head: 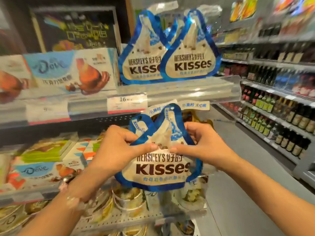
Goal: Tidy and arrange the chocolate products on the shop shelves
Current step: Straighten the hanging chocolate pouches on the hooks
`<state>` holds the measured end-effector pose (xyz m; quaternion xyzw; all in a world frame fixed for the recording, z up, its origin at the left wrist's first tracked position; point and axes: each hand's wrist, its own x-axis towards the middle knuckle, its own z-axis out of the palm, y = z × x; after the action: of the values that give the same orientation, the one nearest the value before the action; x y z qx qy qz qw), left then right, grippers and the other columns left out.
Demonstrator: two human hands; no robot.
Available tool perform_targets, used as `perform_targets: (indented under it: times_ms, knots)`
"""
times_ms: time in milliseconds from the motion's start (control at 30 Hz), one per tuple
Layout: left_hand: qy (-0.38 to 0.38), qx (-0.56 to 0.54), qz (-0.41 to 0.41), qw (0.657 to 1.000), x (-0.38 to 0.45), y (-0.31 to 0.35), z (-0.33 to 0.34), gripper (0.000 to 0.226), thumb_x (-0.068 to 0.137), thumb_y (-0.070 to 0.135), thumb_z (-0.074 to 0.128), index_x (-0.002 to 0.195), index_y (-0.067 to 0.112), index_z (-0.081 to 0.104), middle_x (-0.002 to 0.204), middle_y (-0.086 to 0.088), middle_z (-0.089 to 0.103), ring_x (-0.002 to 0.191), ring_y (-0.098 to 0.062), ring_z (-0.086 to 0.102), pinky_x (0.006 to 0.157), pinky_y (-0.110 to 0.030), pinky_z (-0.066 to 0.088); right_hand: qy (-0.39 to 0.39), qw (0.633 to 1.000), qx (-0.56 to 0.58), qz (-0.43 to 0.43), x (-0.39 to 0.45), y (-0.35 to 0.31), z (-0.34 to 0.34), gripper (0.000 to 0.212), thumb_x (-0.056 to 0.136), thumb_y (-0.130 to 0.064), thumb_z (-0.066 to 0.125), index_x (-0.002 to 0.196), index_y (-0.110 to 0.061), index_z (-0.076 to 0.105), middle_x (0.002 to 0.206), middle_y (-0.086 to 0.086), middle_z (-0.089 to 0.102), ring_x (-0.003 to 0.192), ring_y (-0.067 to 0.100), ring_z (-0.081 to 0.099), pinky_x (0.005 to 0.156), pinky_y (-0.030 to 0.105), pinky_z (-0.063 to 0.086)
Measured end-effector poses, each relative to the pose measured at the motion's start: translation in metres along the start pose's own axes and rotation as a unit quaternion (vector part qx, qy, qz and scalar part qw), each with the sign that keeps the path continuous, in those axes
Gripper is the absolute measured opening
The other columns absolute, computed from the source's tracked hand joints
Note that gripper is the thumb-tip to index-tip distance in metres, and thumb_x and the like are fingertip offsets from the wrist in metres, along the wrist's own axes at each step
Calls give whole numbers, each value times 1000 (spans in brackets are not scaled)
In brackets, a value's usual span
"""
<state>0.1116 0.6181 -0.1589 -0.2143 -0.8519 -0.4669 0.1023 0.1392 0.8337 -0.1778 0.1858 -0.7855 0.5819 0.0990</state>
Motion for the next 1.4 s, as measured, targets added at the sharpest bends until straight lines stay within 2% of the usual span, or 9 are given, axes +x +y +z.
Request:
perform_targets:
  times_ms: [67, 200, 300, 400, 533, 633, 733, 1033, 1400]
  knots:
    - [23, 2, 27, 999, 10, 19, -12, 62, 42, 56, 72, 55, -5, 65, 48, -18, 57, 45, -11, 41, 43, -24, 27, -5, 999, -20, -28, 10, -21, -11, 36, 63, -26, 81, 96, -22, 68, 94, -6, 74, 86, 11, 70, 72, 29, 58]
    - [32, -51, 54, 997, 33, 50, -32, 53, 40, 52, 76, 53, 2, 67, 47, -10, 61, 46, -10, 49, 47, -21, 34, 6, 996, -10, -87, 29, -60, -27, 42, 64, -20, 77, 104, -16, 65, 100, -1, 73, 93, 13, 69, 78, 30, 57]
    - [16, -83, 60, 995, 53, 73, -46, 65, 40, 57, 77, 67, -2, 70, 64, -20, 68, 56, -20, 61, 57, -31, 45, 35, 991, -19, -124, 43, -88, -42, 34, 67, -19, 74, 99, -16, 66, 97, -1, 73, 91, 12, 69, 75, 28, 57]
    - [3, -167, 29, 986, 75, 97, -62, 40, 44, 54, 74, 59, 17, 75, 64, -4, 72, 57, -13, 68, 51, -23, 53, 75, 987, -6, -142, 60, -109, -69, 26, 75, -9, 72, 99, -14, 66, 93, -3, 74, 85, 13, 71, 66, 22, 56]
    - [30, -183, 53, 981, 100, 113, -81, 5, 56, 19, 77, 60, 17, 74, 63, -1, 71, 60, -11, 68, 53, -19, 53, 137, 980, -11, -147, 83, -125, -106, 24, 76, -8, 72, 99, -14, 65, 89, -2, 75, 83, 16, 71, 64, 26, 57]
    - [57, -211, 57, 974, 118, 119, -90, 15, 64, -8, 73, 72, 4, 69, 59, -11, 69, 58, -17, 69, 52, -18, 52, 181, 971, -21, -155, 98, -127, -131, 24, 76, -12, 73, 99, -17, 65, 88, -6, 74, 83, 12, 71, 63, 24, 56]
    - [83, -219, 69, 970, 136, 128, -95, 15, 69, -11, 70, 77, 0, 66, 57, -11, 68, 57, -17, 68, 52, -17, 52, 194, 967, -31, -160, 112, -128, -148, 30, 78, -14, 73, 106, -14, 63, 93, -5, 74, 86, 10, 70, 66, 23, 57]
    - [57, -105, 26, 992, 161, 124, -73, 9, 76, -4, 70, 76, 5, 69, 64, -13, 70, 60, -16, 70, 48, -17, 52, 113, 981, -85, -129, 130, -94, -159, 22, 81, -11, 68, 100, -20, 62, 91, -8, 73, 85, 7, 70, 63, 17, 54]
    - [60, 22, 104, 993, 168, 126, -47, 6, 81, 5, 68, 83, 10, 66, 78, -2, 64, 41, -5, 56, 50, -18, 52, 83, 986, -112, -96, 134, -76, -172, 33, 84, -22, 66, 115, -13, 57, 101, 1, 72, 90, 13, 70, 75, 31, 58]
